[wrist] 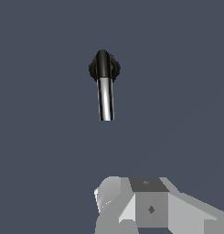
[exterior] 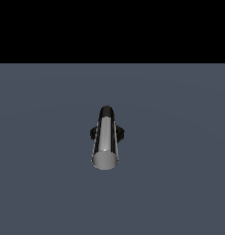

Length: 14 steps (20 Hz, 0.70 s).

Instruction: Turn on the faucet by rotating a designated handle.

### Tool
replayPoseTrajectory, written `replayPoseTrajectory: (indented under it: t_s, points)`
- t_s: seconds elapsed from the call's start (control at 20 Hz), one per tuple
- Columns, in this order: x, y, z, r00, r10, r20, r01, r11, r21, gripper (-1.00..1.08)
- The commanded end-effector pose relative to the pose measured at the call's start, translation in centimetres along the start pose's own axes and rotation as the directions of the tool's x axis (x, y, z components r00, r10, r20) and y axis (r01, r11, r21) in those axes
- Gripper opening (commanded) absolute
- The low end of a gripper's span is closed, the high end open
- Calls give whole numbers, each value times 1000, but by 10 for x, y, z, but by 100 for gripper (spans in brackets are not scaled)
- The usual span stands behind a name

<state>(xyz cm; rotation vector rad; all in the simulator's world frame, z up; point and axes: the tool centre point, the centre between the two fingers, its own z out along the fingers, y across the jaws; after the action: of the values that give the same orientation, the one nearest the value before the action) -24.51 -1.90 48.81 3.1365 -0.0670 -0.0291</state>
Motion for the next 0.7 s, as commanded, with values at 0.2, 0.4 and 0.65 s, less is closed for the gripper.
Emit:
replayPoseTrajectory:
  t_s: [0.2,0.4,0.65]
  points:
    - [0,-1,4,1000,-1,0,1,1000,0,-100]
    - [1,-3,14,1000,-6,-1,6,1000,0,-100]
    - [3,-9,39,1000,-15,-2,15,1000,0,-100]
